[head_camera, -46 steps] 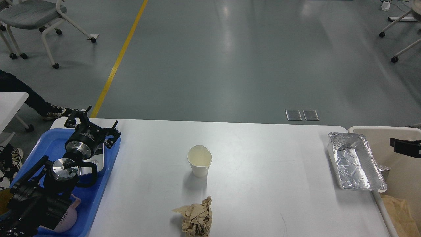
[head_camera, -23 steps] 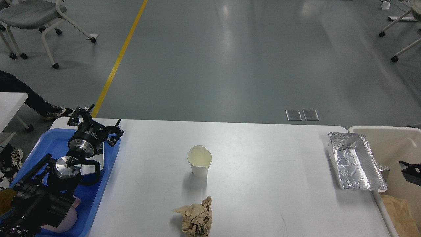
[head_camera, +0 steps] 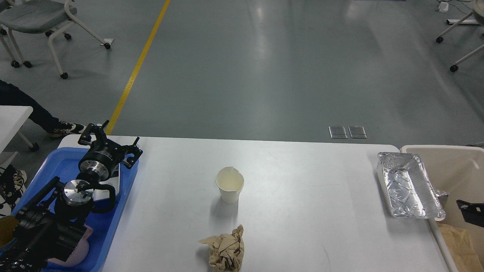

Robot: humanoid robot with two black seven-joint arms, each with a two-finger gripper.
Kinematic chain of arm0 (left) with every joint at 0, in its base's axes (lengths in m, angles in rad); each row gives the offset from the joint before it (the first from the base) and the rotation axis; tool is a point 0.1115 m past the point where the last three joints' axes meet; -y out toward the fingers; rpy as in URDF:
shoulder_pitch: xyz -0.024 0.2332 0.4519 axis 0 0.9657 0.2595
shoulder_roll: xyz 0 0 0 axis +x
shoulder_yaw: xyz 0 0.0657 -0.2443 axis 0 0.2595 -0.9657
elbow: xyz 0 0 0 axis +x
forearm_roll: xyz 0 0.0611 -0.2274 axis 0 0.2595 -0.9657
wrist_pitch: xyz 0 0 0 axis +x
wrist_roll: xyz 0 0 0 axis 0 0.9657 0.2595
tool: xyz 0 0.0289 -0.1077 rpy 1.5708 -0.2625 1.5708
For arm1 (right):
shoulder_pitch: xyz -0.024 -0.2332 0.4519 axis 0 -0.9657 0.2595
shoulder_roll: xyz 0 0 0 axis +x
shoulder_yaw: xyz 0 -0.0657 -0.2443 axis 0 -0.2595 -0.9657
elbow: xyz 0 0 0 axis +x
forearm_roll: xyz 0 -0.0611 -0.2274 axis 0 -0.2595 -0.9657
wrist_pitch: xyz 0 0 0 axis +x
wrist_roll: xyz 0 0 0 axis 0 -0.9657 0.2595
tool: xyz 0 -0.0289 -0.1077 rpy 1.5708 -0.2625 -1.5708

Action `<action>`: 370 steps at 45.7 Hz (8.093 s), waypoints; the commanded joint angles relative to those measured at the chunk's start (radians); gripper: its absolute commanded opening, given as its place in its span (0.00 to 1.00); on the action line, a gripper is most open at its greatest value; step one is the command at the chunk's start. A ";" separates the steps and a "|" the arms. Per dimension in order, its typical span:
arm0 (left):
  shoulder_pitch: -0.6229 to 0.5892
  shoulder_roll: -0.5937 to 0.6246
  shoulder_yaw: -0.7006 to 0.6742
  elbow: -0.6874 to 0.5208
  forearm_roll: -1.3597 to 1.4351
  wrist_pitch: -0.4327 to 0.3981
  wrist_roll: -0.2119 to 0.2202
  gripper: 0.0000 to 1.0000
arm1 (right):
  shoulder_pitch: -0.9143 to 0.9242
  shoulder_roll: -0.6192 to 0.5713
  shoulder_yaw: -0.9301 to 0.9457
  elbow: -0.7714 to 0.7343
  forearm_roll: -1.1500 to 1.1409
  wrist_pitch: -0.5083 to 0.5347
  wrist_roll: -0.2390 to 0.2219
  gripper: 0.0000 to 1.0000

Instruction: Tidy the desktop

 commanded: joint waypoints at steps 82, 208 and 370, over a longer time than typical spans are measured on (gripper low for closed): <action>0.013 -0.003 0.024 -0.002 0.000 0.027 0.000 0.97 | 0.197 0.679 -0.088 -0.705 1.145 -0.011 -0.042 1.00; 0.038 -0.002 0.059 -0.002 0.164 0.078 -0.072 0.97 | 0.381 0.222 -0.406 -0.360 0.685 0.084 0.027 0.00; -0.003 1.051 0.883 -0.979 0.555 0.351 -0.106 0.97 | 0.993 0.538 -0.863 -0.113 0.631 0.331 0.050 0.00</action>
